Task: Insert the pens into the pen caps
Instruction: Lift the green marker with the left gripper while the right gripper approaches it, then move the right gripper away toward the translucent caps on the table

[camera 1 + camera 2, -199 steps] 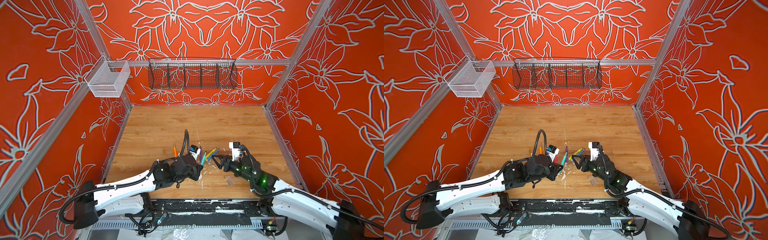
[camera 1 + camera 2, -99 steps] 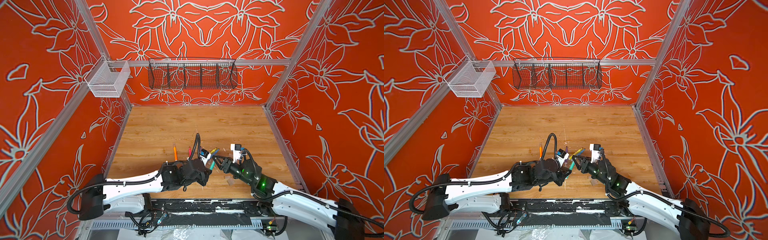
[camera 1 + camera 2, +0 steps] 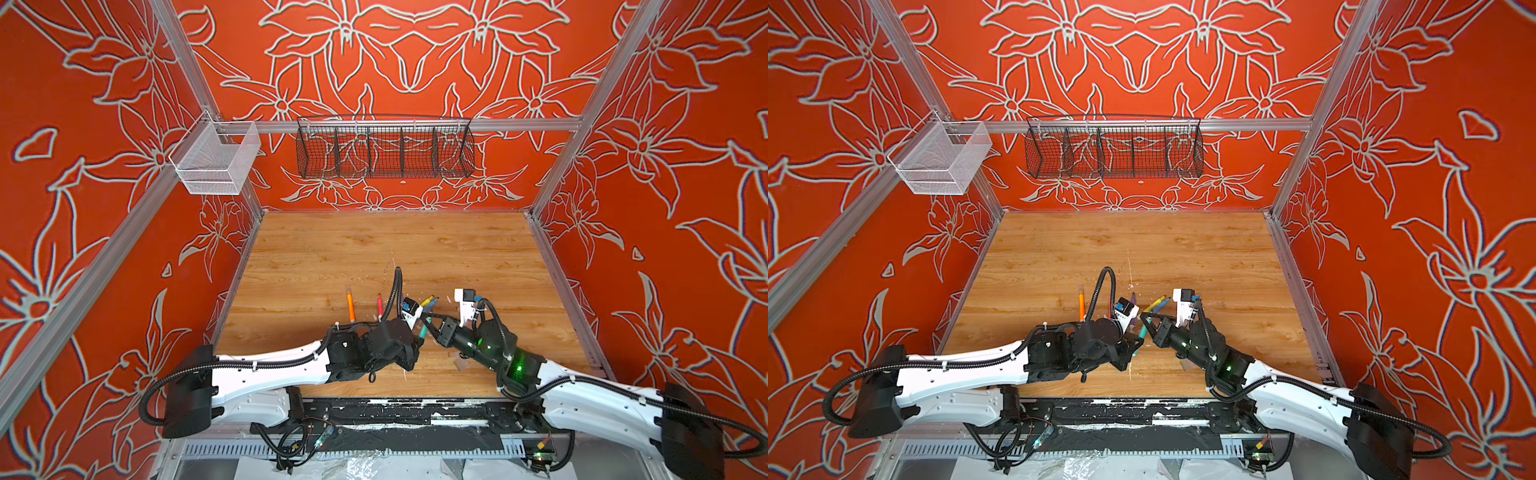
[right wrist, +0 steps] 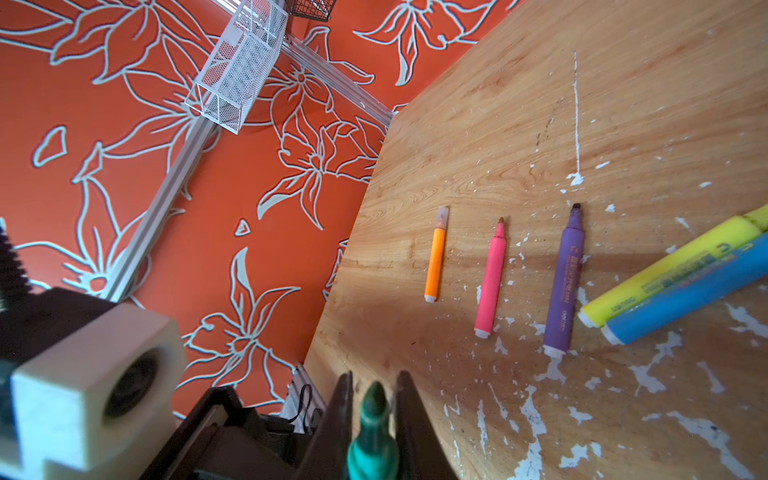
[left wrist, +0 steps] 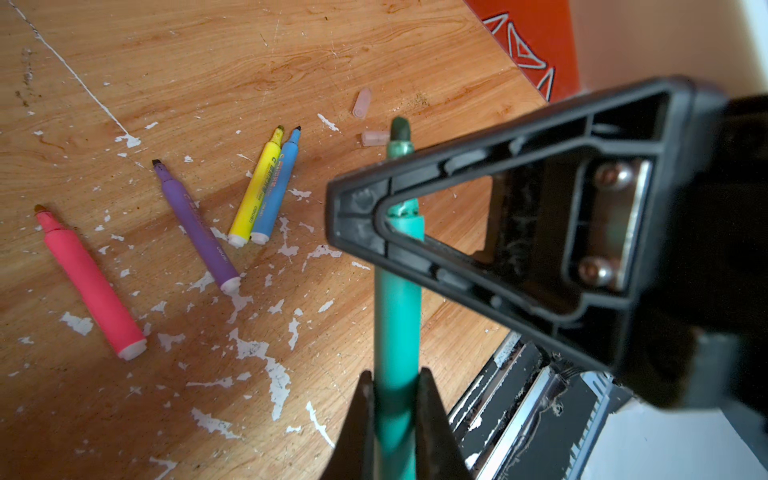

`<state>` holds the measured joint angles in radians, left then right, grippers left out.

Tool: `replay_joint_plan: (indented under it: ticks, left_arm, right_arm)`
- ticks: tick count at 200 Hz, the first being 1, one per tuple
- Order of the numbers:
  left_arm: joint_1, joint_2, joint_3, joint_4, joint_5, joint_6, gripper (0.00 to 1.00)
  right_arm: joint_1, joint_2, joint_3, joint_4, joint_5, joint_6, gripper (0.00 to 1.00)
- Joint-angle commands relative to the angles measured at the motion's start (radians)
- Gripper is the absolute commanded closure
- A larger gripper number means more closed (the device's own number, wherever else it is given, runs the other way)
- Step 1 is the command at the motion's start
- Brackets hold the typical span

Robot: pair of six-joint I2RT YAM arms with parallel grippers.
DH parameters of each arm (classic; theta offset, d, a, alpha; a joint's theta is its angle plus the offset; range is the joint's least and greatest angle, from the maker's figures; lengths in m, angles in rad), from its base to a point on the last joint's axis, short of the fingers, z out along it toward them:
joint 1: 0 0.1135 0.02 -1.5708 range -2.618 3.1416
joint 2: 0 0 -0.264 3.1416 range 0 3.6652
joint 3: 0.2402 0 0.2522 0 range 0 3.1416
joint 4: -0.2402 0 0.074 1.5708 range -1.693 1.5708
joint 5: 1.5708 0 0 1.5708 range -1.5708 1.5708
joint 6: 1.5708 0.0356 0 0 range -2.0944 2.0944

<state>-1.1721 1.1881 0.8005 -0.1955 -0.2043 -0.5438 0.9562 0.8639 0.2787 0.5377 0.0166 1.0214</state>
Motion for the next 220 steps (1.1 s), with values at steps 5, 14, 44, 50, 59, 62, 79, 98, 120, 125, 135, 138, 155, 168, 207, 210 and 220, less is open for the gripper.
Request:
replay_joint_plan:
  ticks: [5,14,44,50,59,62,79,98,120,125,135,138,155,168,207,210,220]
  left_arm:
    - [-0.003,-0.006,0.010,0.023,-0.030,-0.015,1.00]
    - [-0.003,-0.005,0.007,0.029,-0.026,-0.013,0.94]
    - [0.000,0.000,0.002,0.049,-0.022,-0.012,0.75]
    - [0.000,0.003,0.002,0.052,-0.019,-0.011,0.74]
    - [0.000,0.006,0.001,0.058,-0.016,-0.008,0.74]
    - [0.000,0.008,0.000,0.061,-0.015,-0.006,0.74]
    - [0.000,0.020,0.000,0.072,-0.011,0.004,0.74]
    - [0.000,0.034,0.002,0.078,-0.014,0.006,0.74]
    - [0.000,0.051,0.009,0.076,-0.008,0.007,0.75]
    - [-0.001,0.052,0.009,0.074,-0.006,0.007,0.75]
    - [-0.001,0.051,0.009,0.071,-0.003,0.007,0.75]
    - [0.000,0.050,0.007,0.071,-0.003,0.008,0.75]
    - [-0.001,0.041,-0.003,0.079,0.003,0.010,0.75]
    - [-0.001,0.036,-0.013,0.091,0.009,0.013,0.78]
    - [-0.001,0.032,-0.012,0.100,0.011,0.008,1.00]
    - [-0.001,0.032,-0.012,0.100,0.011,0.007,1.00]
    - [0.000,0.032,-0.014,0.100,0.003,0.001,1.00]
  right_arm:
    - [0.017,0.000,0.008,0.021,0.002,0.009,0.99]
    - [0.022,0.001,0.008,0.024,0.002,0.010,1.00]
    - [0.047,-0.001,0.008,0.036,0.019,0.005,1.00]
    - [0.053,-0.001,0.008,0.037,0.025,0.006,1.00]
    - [0.060,-0.004,0.005,0.041,0.034,0.006,1.00]
    - [0.062,-0.003,0.004,0.043,0.035,0.007,1.00]
    - [0.071,-0.003,0.001,0.051,0.043,0.004,1.00]
    - [0.076,-0.008,-0.002,0.055,0.048,0.004,1.00]
    - [0.080,-0.026,-0.010,0.054,0.059,0.002,1.00]
    - [0.080,-0.031,-0.013,0.050,0.064,-0.001,1.00]
    - [0.081,-0.048,-0.019,0.042,0.076,-0.002,1.00]
    - [0.081,-0.052,-0.021,0.040,0.079,-0.003,1.00]
    - [0.081,-0.082,-0.034,0.030,0.096,-0.004,1.00]
    - [0.081,-0.100,-0.038,0.022,0.100,-0.006,1.00]
    - [0.082,-0.094,-0.030,0.002,0.103,-0.009,0.96]
    - [0.082,-0.091,-0.028,0.000,0.103,-0.012,0.93]
    - [0.083,-0.085,-0.015,-0.015,0.103,-0.026,0.79]
